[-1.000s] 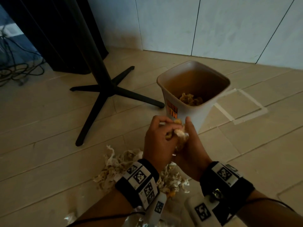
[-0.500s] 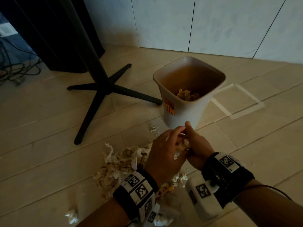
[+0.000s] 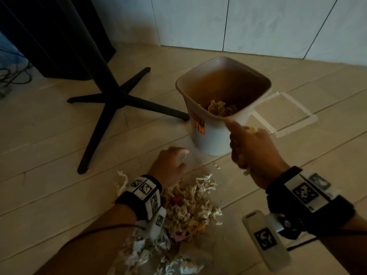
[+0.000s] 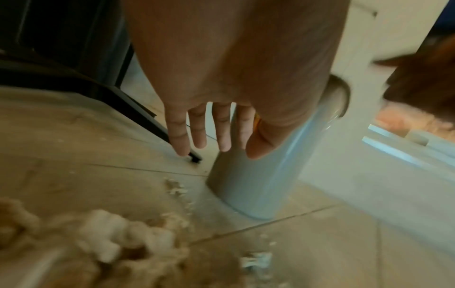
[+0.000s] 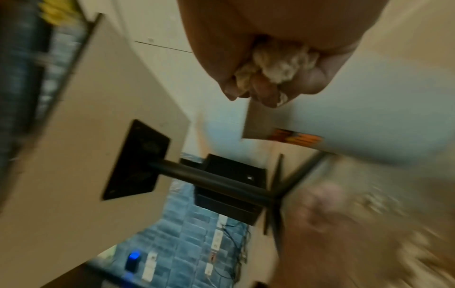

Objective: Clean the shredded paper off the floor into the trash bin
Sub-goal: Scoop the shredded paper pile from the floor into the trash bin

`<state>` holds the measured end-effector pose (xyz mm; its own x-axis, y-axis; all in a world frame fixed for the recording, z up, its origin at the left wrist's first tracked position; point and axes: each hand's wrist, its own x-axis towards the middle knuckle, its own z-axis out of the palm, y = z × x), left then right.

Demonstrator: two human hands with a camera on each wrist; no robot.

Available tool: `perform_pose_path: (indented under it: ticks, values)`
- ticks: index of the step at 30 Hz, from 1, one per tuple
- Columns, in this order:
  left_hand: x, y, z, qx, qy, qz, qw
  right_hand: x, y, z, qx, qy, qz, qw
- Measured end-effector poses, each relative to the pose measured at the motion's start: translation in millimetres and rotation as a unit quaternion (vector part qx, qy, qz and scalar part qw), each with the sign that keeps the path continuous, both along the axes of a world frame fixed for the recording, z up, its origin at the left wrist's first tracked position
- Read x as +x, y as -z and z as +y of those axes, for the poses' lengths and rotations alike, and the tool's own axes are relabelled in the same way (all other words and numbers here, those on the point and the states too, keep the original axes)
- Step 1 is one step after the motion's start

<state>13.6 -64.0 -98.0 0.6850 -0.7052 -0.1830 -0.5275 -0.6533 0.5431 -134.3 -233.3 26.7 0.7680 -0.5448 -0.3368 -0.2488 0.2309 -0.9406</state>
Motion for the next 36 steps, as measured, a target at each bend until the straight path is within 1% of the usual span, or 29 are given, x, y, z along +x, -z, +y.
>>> perform_pose_path:
  ticks: [2, 4, 7, 10, 12, 15, 17, 19, 21, 23, 26, 28, 31, 33, 36]
  values:
    - [20.3, 21.4, 1.6, 0.078, 0.005, 0.001, 0.997, 5.5, -23.6, -5.7, -0.031, -0.014, -0.052, 0.998]
    - [37.4, 36.4, -0.4, 0.137, 0.019, 0.011, 0.990, 14.0, -40.6, -15.0, -0.061, -0.015, -0.085, 0.994]
    - [54.4, 47.7, -9.3, 0.189, 0.036, 0.014, 0.981, 33.9, -55.5, -32.2, -0.103, -0.003, -0.082, 0.991]
    - [59.8, 51.7, -17.4, 0.216, 0.030, 0.053, 0.974, 54.2, -61.7, -47.7, -0.107, 0.007, -0.072, 0.992]
    - [58.3, 52.6, -22.6, 0.235, 0.036, 0.070, 0.969, 64.1, -61.0, -57.0, -0.092, -0.005, -0.079, 0.993]
    - [44.2, 56.3, -27.2, 0.264, 0.058, 0.053, 0.961, 75.4, -54.0, -67.7, -0.074, -0.062, -0.079, 0.992]
    - [25.7, 58.2, -29.3, 0.283, 0.048, 0.064, 0.956, 83.2, -50.7, -72.8, -0.073, -0.054, -0.054, 0.994]
    - [3.5, 57.9, -32.9, 0.295, 0.057, 0.079, 0.951, 91.2, -47.6, -76.6, -0.095, -0.031, -0.037, 0.994]
    - [-17.4, 55.3, -37.6, 0.296, 0.078, 0.075, 0.949, 98.2, -45.6, -78.1, -0.126, -0.023, -0.019, 0.992]
    - [-33.5, 54.1, -40.2, 0.278, 0.105, 0.056, 0.953, 103.0, -43.3, -76.9, -0.152, -0.033, 0.006, 0.988]
    - [-52.8, 57.8, -39.5, 0.257, 0.145, -0.010, 0.955, 105.2, -39.9, -75.0, -0.178, -0.059, 0.047, 0.981]
    - [-60.2, 61.6, -37.3, 0.239, 0.159, -0.035, 0.957, 103.2, -38.3, -73.5, -0.196, -0.075, 0.059, 0.976]
    - [-62.0, 63.2, -33.0, 0.199, 0.184, -0.035, 0.962, 97.6, -39.4, -74.2, -0.229, -0.092, 0.055, 0.968]
    - [-59.3, 60.3, -30.2, 0.184, 0.191, -0.022, 0.964, 91.2, -42.3, -73.3, -0.271, -0.098, 0.049, 0.956]
    - [-52.0, 53.2, -23.7, 0.151, 0.153, -0.002, 0.976, 76.5, -42.5, -70.8, -0.346, -0.085, 0.004, 0.934]
